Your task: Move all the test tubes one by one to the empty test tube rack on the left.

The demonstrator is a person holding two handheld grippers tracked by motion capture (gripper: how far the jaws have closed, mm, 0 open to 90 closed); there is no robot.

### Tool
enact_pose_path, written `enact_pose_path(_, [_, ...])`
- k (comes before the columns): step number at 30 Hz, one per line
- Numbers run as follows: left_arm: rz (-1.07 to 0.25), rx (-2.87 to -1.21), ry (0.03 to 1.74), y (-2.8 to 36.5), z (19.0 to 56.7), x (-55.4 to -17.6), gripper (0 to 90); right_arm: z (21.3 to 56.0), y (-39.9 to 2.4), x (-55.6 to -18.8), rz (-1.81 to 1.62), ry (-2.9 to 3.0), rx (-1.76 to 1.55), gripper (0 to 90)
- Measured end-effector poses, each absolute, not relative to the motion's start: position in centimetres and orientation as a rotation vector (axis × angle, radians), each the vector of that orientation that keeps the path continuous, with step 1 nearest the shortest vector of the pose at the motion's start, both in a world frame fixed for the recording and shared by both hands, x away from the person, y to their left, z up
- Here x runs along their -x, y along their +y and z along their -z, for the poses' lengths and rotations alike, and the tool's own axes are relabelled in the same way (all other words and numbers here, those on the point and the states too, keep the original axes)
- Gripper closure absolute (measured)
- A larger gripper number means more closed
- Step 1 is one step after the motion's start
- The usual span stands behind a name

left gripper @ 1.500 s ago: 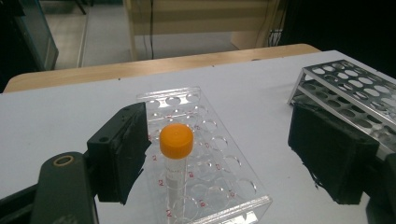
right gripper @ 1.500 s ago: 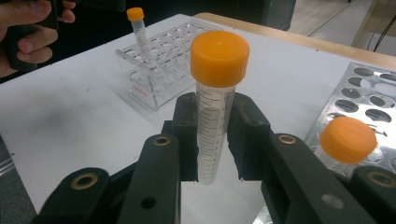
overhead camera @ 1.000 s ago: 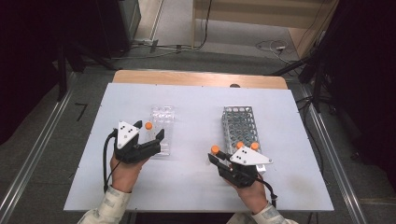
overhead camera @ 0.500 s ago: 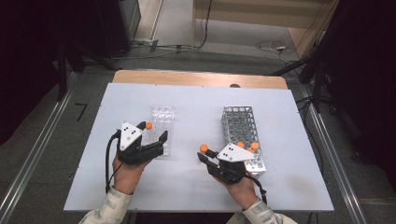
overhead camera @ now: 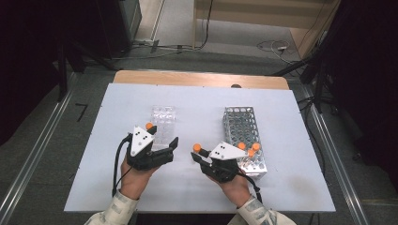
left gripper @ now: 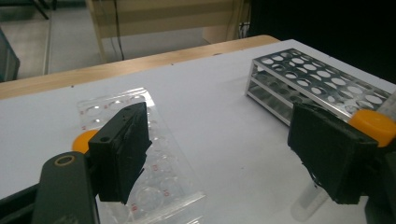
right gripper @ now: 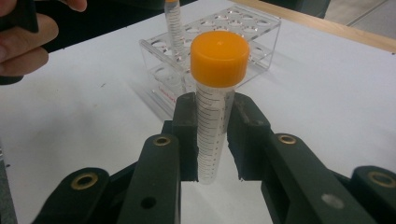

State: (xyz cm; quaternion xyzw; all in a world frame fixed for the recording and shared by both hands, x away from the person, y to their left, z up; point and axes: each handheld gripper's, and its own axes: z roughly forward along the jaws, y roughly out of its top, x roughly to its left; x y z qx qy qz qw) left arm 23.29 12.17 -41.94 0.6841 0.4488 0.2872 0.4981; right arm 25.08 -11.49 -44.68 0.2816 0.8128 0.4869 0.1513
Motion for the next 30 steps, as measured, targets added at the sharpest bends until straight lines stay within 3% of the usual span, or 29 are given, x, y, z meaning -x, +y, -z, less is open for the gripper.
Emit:
enact_pose_path(5, [-0.653,-1.687,1.029,11.0,42.0,-22.9,24.4,44.9,-11.0,-25.2,-1.383,2.349,-0.802,71.6])
enact_pose_path(11, [-0.578,-1.735,0.933,9.5,41.9,-22.2,39.1,45.0,-10.5,-25.1,-1.38,2.366,-0.785,71.6])
enact_pose_path(14, [-0.554,-1.758,0.901,8.9,42.0,-22.0,42.2,45.1,-10.3,-25.0,-1.376,2.373,-0.776,71.6])
enact_pose_path(30, [-0.541,-1.789,0.865,8.1,42.6,-21.9,64.8,44.9,-10.0,-24.5,-1.394,2.377,-0.754,71.6])
